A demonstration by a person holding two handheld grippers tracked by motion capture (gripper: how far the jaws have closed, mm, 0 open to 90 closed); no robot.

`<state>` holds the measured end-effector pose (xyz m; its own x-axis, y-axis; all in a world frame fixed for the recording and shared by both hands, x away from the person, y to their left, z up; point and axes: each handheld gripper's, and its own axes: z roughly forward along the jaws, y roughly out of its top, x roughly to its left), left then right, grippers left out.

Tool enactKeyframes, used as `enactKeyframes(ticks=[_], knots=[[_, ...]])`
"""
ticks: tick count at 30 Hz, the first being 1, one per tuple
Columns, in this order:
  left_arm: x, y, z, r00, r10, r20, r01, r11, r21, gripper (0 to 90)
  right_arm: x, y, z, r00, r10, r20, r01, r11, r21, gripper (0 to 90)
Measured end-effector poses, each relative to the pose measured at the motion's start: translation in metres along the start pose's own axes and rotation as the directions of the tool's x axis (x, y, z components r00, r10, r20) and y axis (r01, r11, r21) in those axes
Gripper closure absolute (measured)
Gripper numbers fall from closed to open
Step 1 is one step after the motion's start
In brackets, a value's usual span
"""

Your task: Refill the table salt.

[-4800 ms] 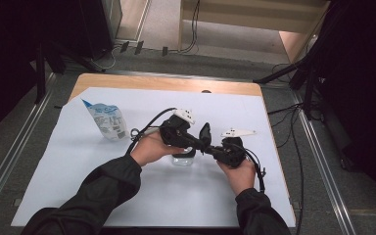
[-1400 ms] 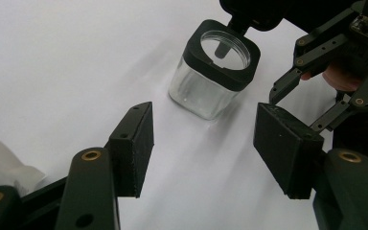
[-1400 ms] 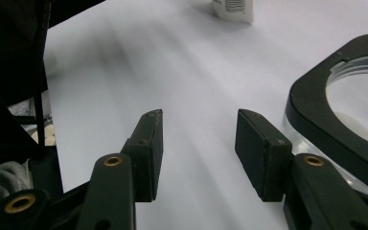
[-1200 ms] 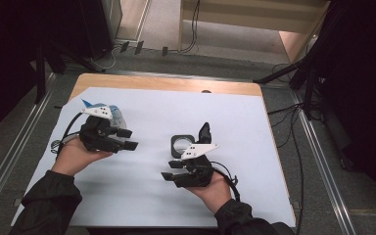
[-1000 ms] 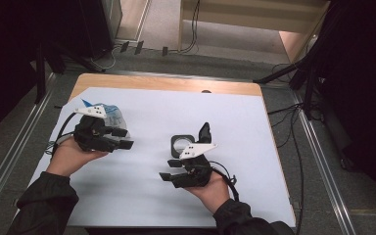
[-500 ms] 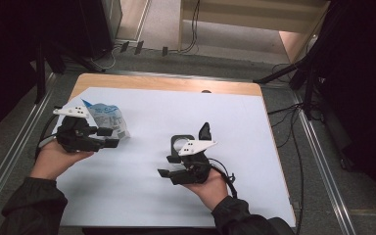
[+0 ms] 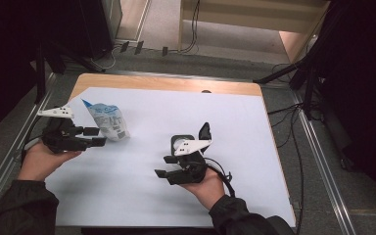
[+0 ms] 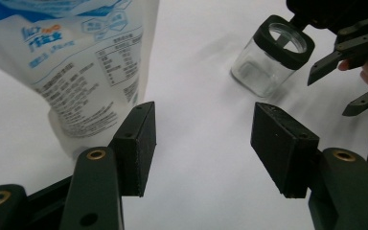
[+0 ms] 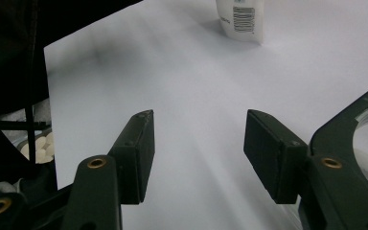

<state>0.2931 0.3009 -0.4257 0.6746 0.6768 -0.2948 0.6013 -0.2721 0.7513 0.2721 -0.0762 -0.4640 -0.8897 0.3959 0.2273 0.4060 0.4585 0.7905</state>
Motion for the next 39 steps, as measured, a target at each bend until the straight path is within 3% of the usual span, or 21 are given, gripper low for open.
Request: enactKeyframes(ticks=[10,17,29,33,39], knots=[[0.017,-0.010,-0.013,0.9994,-0.026,-0.023,0.026,0.9993,-0.026,43.4,-0.001,-0.001,0.000,1.0000,0.003,0.001,-0.003,1.000,0.009,46.2],[0.040,-0.010,-0.011,0.9986,-0.046,-0.026,0.045,0.9983,-0.036,44.7,-0.001,-0.001,0.001,1.0000,0.006,0.001,-0.006,1.000,0.012,46.5],[0.073,0.008,-0.003,0.9983,-0.033,-0.049,0.029,0.9970,-0.071,45.8,-0.001,-0.006,-0.001,0.9998,0.009,0.017,-0.009,1.000,0.013,46.6],[0.080,0.013,0.002,0.9989,-0.032,-0.035,0.029,0.9968,-0.075,46.5,0.000,-0.008,-0.002,0.9996,0.017,0.024,-0.017,1.000,0.013,46.6],[0.083,0.021,0.010,0.9995,0.022,-0.023,-0.024,0.9975,-0.067,49.6,0.001,-0.011,-0.006,0.9990,0.020,0.039,-0.021,1.000,0.010,46.8]])
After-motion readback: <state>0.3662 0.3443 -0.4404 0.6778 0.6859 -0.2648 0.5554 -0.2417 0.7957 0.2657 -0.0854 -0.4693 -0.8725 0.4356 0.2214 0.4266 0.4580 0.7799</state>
